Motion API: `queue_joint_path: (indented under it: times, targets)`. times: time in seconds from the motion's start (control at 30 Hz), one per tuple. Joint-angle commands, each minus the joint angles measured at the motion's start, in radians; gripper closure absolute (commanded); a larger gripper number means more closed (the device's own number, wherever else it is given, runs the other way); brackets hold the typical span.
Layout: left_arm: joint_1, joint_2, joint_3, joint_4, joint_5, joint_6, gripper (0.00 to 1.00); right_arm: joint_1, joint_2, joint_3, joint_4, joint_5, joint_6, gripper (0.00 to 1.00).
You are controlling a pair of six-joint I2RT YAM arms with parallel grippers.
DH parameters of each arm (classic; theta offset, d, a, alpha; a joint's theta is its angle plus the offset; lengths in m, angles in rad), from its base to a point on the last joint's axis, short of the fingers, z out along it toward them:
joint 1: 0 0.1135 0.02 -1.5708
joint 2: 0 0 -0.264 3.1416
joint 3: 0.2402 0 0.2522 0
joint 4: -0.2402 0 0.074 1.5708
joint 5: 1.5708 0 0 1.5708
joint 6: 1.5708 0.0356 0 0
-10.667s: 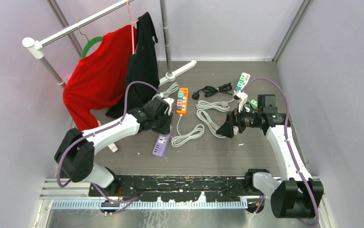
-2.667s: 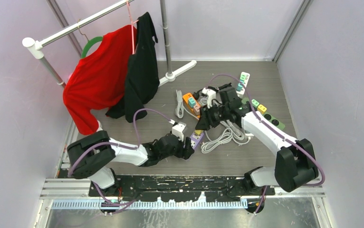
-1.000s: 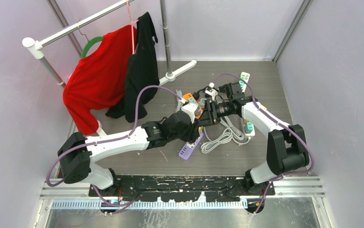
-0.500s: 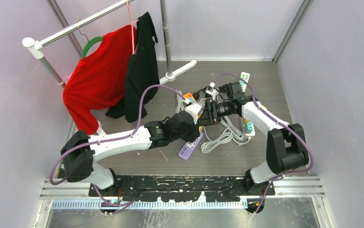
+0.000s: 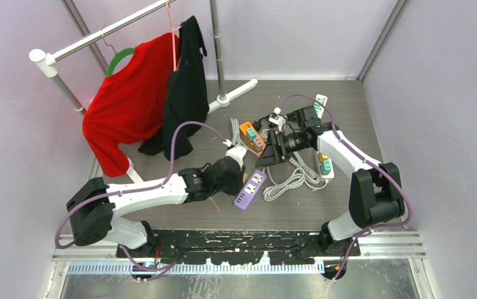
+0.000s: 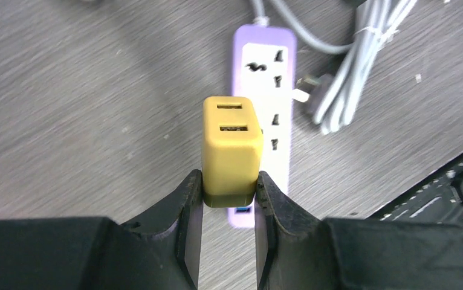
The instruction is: Pull the plug off the socket
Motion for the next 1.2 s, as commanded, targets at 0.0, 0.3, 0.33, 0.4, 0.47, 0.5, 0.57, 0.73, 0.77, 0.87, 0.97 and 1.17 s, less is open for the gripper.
queue_joint_path:
  times: [0.0, 0.3, 0.33, 0.4, 0.47, 0.5, 0.57, 0.73, 0.77, 0.87, 0.97, 1.17]
  targets:
    - [0.040, -0.116, -0.074, -0.040, -0.080, -0.058, 1.00, -0.010, -0.008, 0.049, -0.049, 0.008, -0.071, 0.15]
    - [0.297, -0.281, -0.237, -0.174, -0.071, -0.098, 1.00, -0.028, -0.011, 0.058, -0.072, 0.023, -0.099, 0.14]
    - [0.323, -0.293, -0.250, -0.188, -0.084, -0.096, 1.00, -0.029, -0.011, 0.059, -0.073, 0.023, -0.100, 0.14]
    - [0.374, -0.314, -0.266, -0.208, -0.102, -0.090, 1.00, -0.034, -0.010, 0.060, -0.074, 0.024, -0.101, 0.14]
    - [0.430, -0.326, -0.277, -0.222, -0.106, -0.078, 1.00, -0.036, -0.008, 0.060, -0.076, 0.023, -0.103, 0.14]
    - [0.455, -0.327, -0.279, -0.223, -0.106, -0.073, 1.00, -0.036, -0.008, 0.060, -0.078, 0.023, -0.104, 0.14]
    - [0.494, -0.323, -0.282, -0.221, -0.108, -0.072, 1.00, -0.038, -0.007, 0.061, -0.081, 0.023, -0.107, 0.14]
    - [0.542, -0.271, -0.268, -0.203, -0.115, -0.075, 1.00, -0.049, -0.006, 0.061, -0.084, 0.025, -0.109, 0.14]
    - [0.550, -0.257, -0.261, -0.202, -0.120, -0.073, 1.00, -0.051, -0.005, 0.062, -0.084, 0.025, -0.109, 0.14]
    - [0.577, -0.208, -0.236, -0.200, -0.123, -0.066, 1.00, -0.056, -0.005, 0.062, -0.085, 0.023, -0.109, 0.13]
    - [0.604, -0.170, -0.212, -0.198, -0.112, -0.058, 0.95, -0.059, -0.005, 0.062, -0.086, 0.023, -0.109, 0.14]
    - [0.624, -0.117, -0.177, -0.227, -0.116, -0.062, 0.51, -0.068, -0.008, 0.063, -0.090, 0.019, -0.111, 0.13]
